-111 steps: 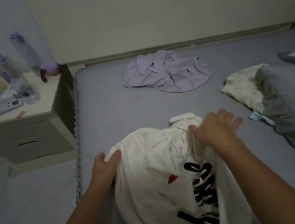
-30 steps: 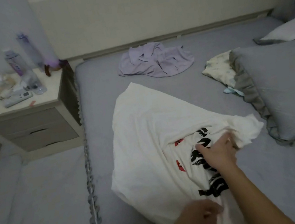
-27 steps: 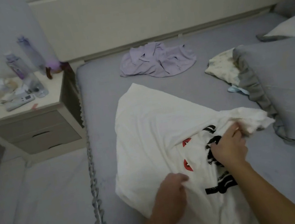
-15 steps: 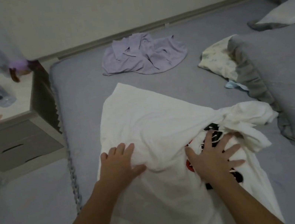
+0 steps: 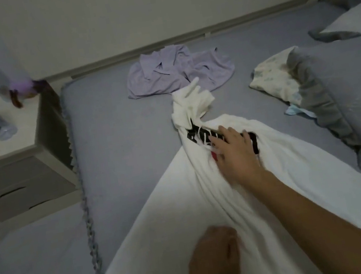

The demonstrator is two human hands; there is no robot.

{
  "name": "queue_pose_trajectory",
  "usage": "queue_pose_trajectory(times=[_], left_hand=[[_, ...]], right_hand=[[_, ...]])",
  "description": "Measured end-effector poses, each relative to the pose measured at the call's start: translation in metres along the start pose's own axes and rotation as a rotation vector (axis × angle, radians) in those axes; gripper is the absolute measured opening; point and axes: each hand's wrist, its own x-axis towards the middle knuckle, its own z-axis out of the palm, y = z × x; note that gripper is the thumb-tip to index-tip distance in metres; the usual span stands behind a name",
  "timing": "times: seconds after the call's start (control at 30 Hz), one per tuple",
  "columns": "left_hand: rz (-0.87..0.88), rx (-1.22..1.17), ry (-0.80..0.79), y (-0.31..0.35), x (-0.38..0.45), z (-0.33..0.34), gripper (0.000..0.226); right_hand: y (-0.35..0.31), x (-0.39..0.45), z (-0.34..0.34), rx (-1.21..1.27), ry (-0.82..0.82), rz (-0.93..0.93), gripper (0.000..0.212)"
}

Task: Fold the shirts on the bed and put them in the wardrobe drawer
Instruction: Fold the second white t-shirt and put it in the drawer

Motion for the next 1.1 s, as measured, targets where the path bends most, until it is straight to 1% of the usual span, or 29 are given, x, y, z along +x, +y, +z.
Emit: queue_pose_trajectory(times=[0.03, 0.07, 0.1, 0.17, 0.2, 0.23, 0.27, 0.3, 0.37, 0.4, 0.47, 0.5, 0.53, 0.6, 0.63, 0.67, 0.7, 0.73, 0.77, 0.8, 0.83, 0.9, 0.93, 0.97, 1.0, 1.07, 1.1], left_hand=[[-0.002, 0.123, 0.114, -0.02, 0.009, -0.01, 0.049], [-0.063, 0.235, 0.186, -0.042, 0.016, -0.02, 0.056], [-0.172, 0.293, 0.233, -0.062, 0.022, -0.032, 0.066], [-0.346, 0.265, 0.313, -0.093, 0.022, -0.049, 0.085], [-0.381, 0.251, 0.35, -0.103, 0.018, -0.052, 0.085], [-0.383, 0.219, 0.384, -0.11, 0.012, -0.053, 0.079], [-0.36, 0.154, 0.412, -0.112, 0.003, -0.052, 0.067], [-0.33, 0.081, 0.424, -0.111, -0.007, -0.05, 0.052], [-0.303, 0.015, 0.428, -0.109, -0.029, -0.04, 0.025], [-0.321, 0.006, 0.434, -0.109, -0.041, -0.033, 0.02], [-0.4, -0.018, 0.386, -0.11, -0.064, -0.015, 0.02], [-0.441, -0.029, 0.316, -0.11, -0.074, -0.006, 0.025], [-0.463, -0.028, 0.207, -0.108, -0.083, 0.002, 0.033], [-0.44, 0.052, -0.072, -0.103, -0.096, 0.012, 0.046], [-0.411, 0.097, -0.161, -0.099, -0.1, 0.01, 0.045], [-0.385, 0.113, -0.18, -0.096, -0.102, 0.006, 0.038], [-0.363, 0.094, -0.137, -0.094, -0.102, 0.002, 0.029], [-0.365, 0.029, -0.037, -0.094, -0.103, -0.002, 0.026], [-0.377, -0.072, 0.085, -0.094, -0.103, -0.003, 0.029], [-0.406, -0.181, 0.195, -0.091, -0.105, -0.002, 0.037], [-0.433, -0.275, 0.268, -0.086, -0.106, 0.001, 0.047], [-0.463, -0.378, 0.303, -0.079, -0.109, 0.01, 0.061], [-0.468, -0.403, 0.277, -0.078, -0.111, 0.013, 0.063], [-0.48, -0.441, 0.225, -0.079, -0.113, 0.013, 0.063], [-0.511, -0.524, 0.143, -0.078, -0.115, 0.01, 0.06], [-0.563, -0.764, -0.097, -0.077, -0.124, 0.006, 0.052], [-0.554, -0.841, -0.207, -0.074, -0.134, 0.006, 0.049]], right_hand=[[0.005, -0.03, -0.001, 0.038, 0.016, 0.112, 0.057], [0.014, -0.065, 0.0, 0.041, -0.015, 0.238, 0.064], [0.024, -0.103, 0.003, 0.031, -0.084, 0.381, 0.075], [0.045, -0.172, 0.012, 0.037, -0.219, 0.708, 0.093], [0.052, -0.194, 0.016, 0.065, -0.247, 0.834, 0.098], [0.057, -0.208, 0.017, 0.09, -0.268, 0.89, 0.101], [0.06, -0.213, 0.017, 0.095, -0.29, 0.872, 0.101], [0.064, -0.212, 0.016, 0.096, -0.282, 0.799, 0.097], [0.077, -0.193, 0.013, 0.124, -0.211, 0.608, 0.08], [0.088, -0.177, 0.012, 0.11, -0.181, 0.524, 0.074], [0.113, -0.14, 0.008, 0.076, -0.164, 0.414, 0.063], [0.124, -0.122, 0.004, 0.061, -0.178, 0.387, 0.06], [0.133, -0.106, 0.0, 0.035, -0.202, 0.371, 0.058], [0.144, -0.087, -0.012, -0.01, -0.22, 0.385, 0.056], [0.143, -0.086, -0.019, 0.003, -0.19, 0.421, 0.056], [0.138, -0.093, -0.025, 0.049, -0.132, 0.468, 0.058], [0.129, -0.107, -0.031, 0.126, -0.064, 0.525, 0.061], [0.119, -0.129, -0.033, 0.226, 0.007, 0.584, 0.064], [0.107, -0.157, -0.032, 0.347, 0.081, 0.637, 0.065], [0.095, -0.187, -0.029, 0.468, 0.151, 0.669, 0.062], [0.083, -0.215, -0.025, 0.585, 0.193, 0.686, 0.055], [0.066, -0.248, -0.023, 0.831, 0.218, 0.734, 0.034], [0.059, -0.253, -0.024, 0.962, 0.21, 0.781, 0.026], [0.054, -0.251, -0.026, 1.078, 0.173, 0.826, 0.026], [0.049, -0.248, -0.027, 1.194, 0.092, 0.856, 0.03], [0.036, -0.252, -0.028, 1.426, -0.104, 0.878, 0.034], [0.031, -0.258, -0.03, 1.519, -0.174, 0.881, 0.031]])
